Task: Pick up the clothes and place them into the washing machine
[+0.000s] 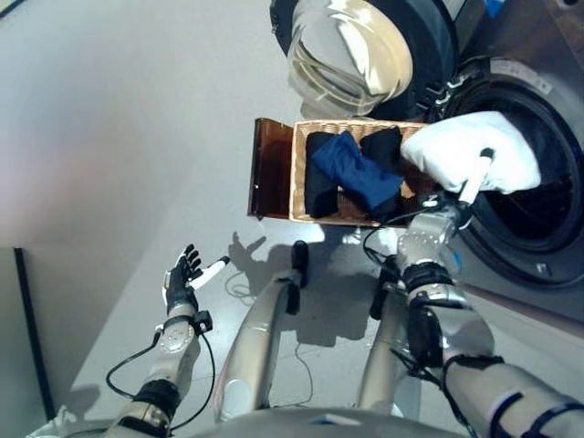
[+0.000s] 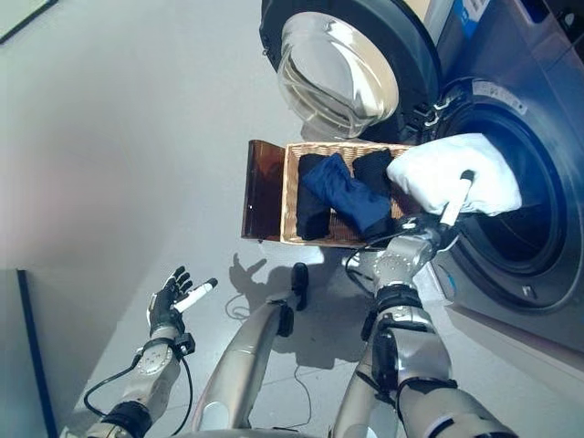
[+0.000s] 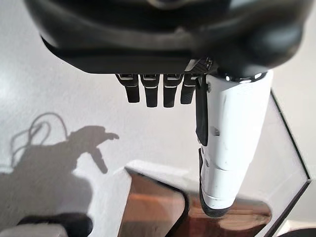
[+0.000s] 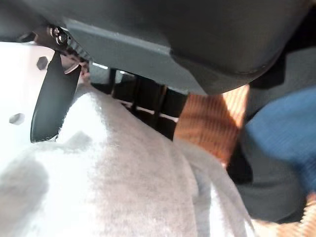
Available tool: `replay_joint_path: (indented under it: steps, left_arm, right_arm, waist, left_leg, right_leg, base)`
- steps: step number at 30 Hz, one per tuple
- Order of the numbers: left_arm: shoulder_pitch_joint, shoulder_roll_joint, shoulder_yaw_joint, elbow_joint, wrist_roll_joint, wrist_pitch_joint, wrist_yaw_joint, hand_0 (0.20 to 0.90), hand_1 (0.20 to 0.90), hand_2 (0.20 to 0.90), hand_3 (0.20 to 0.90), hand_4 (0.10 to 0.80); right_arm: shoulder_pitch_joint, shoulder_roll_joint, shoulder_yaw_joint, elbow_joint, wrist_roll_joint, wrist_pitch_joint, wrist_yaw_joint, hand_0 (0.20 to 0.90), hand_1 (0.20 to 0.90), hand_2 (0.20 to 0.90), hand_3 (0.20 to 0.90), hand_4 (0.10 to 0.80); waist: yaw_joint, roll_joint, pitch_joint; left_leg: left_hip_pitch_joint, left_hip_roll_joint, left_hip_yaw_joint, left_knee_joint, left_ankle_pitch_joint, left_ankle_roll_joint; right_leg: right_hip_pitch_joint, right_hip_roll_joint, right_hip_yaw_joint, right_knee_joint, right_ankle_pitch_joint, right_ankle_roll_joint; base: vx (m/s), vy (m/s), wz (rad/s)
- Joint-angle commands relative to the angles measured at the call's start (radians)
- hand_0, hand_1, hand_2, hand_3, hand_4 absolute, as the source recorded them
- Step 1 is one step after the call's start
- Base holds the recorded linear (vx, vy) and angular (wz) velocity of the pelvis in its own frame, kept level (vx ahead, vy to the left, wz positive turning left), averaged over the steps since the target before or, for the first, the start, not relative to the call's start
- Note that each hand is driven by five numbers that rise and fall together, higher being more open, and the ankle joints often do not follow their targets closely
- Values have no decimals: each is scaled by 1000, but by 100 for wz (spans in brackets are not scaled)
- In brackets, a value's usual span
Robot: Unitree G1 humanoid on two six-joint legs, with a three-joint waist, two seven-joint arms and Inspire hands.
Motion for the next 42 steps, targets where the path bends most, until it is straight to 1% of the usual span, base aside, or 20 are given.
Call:
replay_joint_path:
  steps: [1, 5, 6, 8, 10, 12, 13, 16, 17, 18, 20, 29, 31, 32, 35, 37, 38, 40, 41, 42]
  left_arm:
    - [-8, 45, 23, -8, -11, -85, 32, 900, 900, 900, 900, 800]
    - [-5, 53, 29, -17, -17, -94, 30, 900, 900, 900, 900, 800]
    - [-7, 51, 29, -17, -17, -94, 30, 900, 900, 900, 900, 800]
    - [-4, 52, 38, -12, -14, -97, 44, 900, 900, 900, 900, 800]
    - [-7, 47, 35, -16, -12, -99, 47, 900, 900, 900, 900, 800]
    - [-6, 54, 43, -32, -5, -102, 57, 900, 900, 900, 900, 800]
    - [-6, 52, 42, -35, -3, -100, 58, 900, 900, 900, 900, 800]
    - [8, 63, 62, -73, 7, -110, 68, 900, 900, 900, 900, 800]
    - [8, 61, 61, -76, 7, -109, 69, 900, 900, 900, 900, 800]
    - [13, 65, 65, -82, 7, -112, 68, 900, 900, 900, 900, 800]
    - [18, 62, 63, -86, 13, -114, 68, 900, 900, 900, 900, 800]
    - [32, 60, 48, -107, 11, -109, 61, 900, 900, 900, 900, 800]
    - [27, 60, 40, -103, 11, -107, 59, 900, 900, 900, 900, 800]
    - [27, 54, 31, -103, 8, -105, 56, 900, 900, 900, 900, 800]
    - [26, 49, 27, -98, -1, -102, 52, 900, 900, 900, 900, 800]
    - [24, 48, 28, -92, -7, -103, 51, 900, 900, 900, 900, 800]
    - [23, 46, 29, -91, -9, -102, 49, 900, 900, 900, 900, 800]
    - [27, 45, 35, -93, -14, -104, 46, 900, 900, 900, 900, 800]
    - [26, 45, 36, -92, -14, -104, 45, 900, 900, 900, 900, 800]
    - [29, 48, 38, -93, -13, -107, 46, 900, 900, 900, 900, 800]
  right_arm:
    - [-139, -229, 30, -80, -76, -100, 25, 200, 200, 200, 200, 300]
    - [-230, -355, 40, -55, -108, -106, -16, 200, 200, 200, 200, 300]
    - [-234, -358, 42, -54, -112, -106, -21, 200, 200, 200, 200, 300]
    - [-300, -466, 68, -63, -181, -122, -101, 200, 200, 200, 200, 300]
    - [-320, -490, 79, -58, -209, -118, -133, 200, 200, 200, 200, 300]
    - [-342, -551, 98, -57, -256, -116, -181, 200, 200, 200, 200, 300]
    - [-343, -551, 99, -61, -266, -115, -192, 200, 200, 200, 200, 300]
    - [-357, -661, 108, -80, -333, -101, -241, 200, 200, 200, 200, 300]
    - [-362, -665, 111, -79, -336, -100, -244, 200, 200, 200, 200, 300]
    - [-371, -705, 124, -78, -360, -89, -256, 200, 200, 200, 200, 300]
    - [-384, -735, 138, -68, -372, -85, -264, 200, 200, 200, 200, 300]
    - [-371, -765, 127, -11, -363, -73, -265, 200, 200, 200, 200, 300]
    - [-368, -755, 128, 7, -350, -67, -254, 200, 200, 200, 200, 300]
    - [-361, -729, 120, 21, -336, -64, -249, 200, 200, 200, 200, 300]
    - [-345, -701, 104, 25, -316, -70, -242, 200, 200, 200, 200, 300]
    - [-323, -673, 91, 14, -312, -73, -238, 200, 200, 200, 200, 300]
    - [-312, -659, 83, 8, -311, -77, -241, 200, 200, 200, 200, 300]
    - [-287, -648, 50, -16, -329, -81, -263, 200, 200, 200, 200, 300]
    - [-287, -647, 50, -18, -332, -81, -266, 200, 200, 200, 200, 300]
    - [-292, -653, 51, -23, -341, -81, -273, 200, 200, 200, 200, 300]
  waist:
    - [14, 86, -65]
    - [36, 124, -82]
    - [37, 126, -82]
    - [47, 149, -97]
    - [51, 156, -100]
    - [55, 169, -106]
    - [55, 170, -107]
    - [48, 182, -108]
    - [49, 184, -109]
    - [42, 186, -108]
    - [40, 187, -110]
    - [29, 197, -110]
    - [28, 197, -108]
    - [26, 202, -104]
    - [22, 201, -103]
    - [18, 203, -98]
    - [18, 201, -104]
    - [6, 207, -93]
    - [7, 204, -98]
    - [6, 206, -98]
  left_leg:
    - [-7, 21, -31, 182, -227, -86]
    - [-10, 2, -30, 156, -214, -88]
    - [-10, 1, -30, 155, -212, -87]
    - [-5, -15, -24, 120, -193, -89]
    - [-4, -20, -24, 109, -188, -90]
    - [-8, -30, -26, 105, -184, -90]
    - [-9, -32, -26, 105, -184, -90]
    - [-23, -42, -29, 110, -181, -93]
    - [-24, -43, -29, 109, -180, -93]
    - [-30, -46, -28, 112, -177, -97]
    - [-31, -48, -25, 106, -176, -99]
    - [-39, -50, -2, 96, -172, -93]
    - [-40, -48, 2, 94, -170, -91]
    - [-42, -47, 7, 86, -159, -86]
    - [-37, -45, 12, 84, -166, -85]
    - [-41, -43, 21, 66, -134, -80]
    - [-29, -46, 14, 62, -153, -85]
    - [-29, -46, 21, 38, -113, -89]
    - [-20, -48, 14, 39, -132, -93]
    - [-19, -50, 14, 33, -128, -95]
  right_leg:
    - [38, -12, 5, 84, -141, -12]
    - [29, -29, 16, 78, -139, -6]
    - [28, -30, 16, 77, -138, -5]
    - [20, -41, 34, 72, -134, -2]
    - [17, -43, 38, 70, -134, -2]
    - [10, -49, 47, 79, -139, -5]
    - [8, -50, 47, 81, -140, -5]
    - [-10, -57, 60, 102, -147, -8]
    - [-12, -59, 61, 103, -148, -8]
    - [-19, -61, 67, 109, -146, -10]
    - [-25, -64, 72, 111, -148, -9]
    - [-58, -58, 100, 119, -141, -13]
    - [-59, -53, 104, 115, -138, -14]
    - [-63, -48, 104, 108, -128, -15]
    - [-62, -45, 109, 108, -132, -13]
    - [-67, -47, 104, 95, -100, -17]
    - [-55, -45, 109, 95, -124, -12]
    - [-50, -46, 101, 73, -92, -13]
    - [-41, -45, 106, 76, -112, -9]
    - [-42, -44, 109, 75, -111, -9]
  base:
    - [0, 0, 0]
    - [9, 12, 7]
    - [34, 29, 18]
    - [40, 51, 11]
    - [15, 20, 2]
    - [0, 0, 0]
    - [-1, -11, 3]
    - [-31, -7, 15]
    - [-26, 5, 19]
    - [-14, 10, 15]
    - [-5, 20, 7]
    - [-10, 26, -6]
    - [-24, 35, -10]
    - [-16, 38, -8]
    - [-16, 19, -9]
    - [-86, 25, -6]
    - [-30, 5, -7]
    - [-49, 12, -14]
    - [-35, 21, -12]
    - [69, -17, -4]
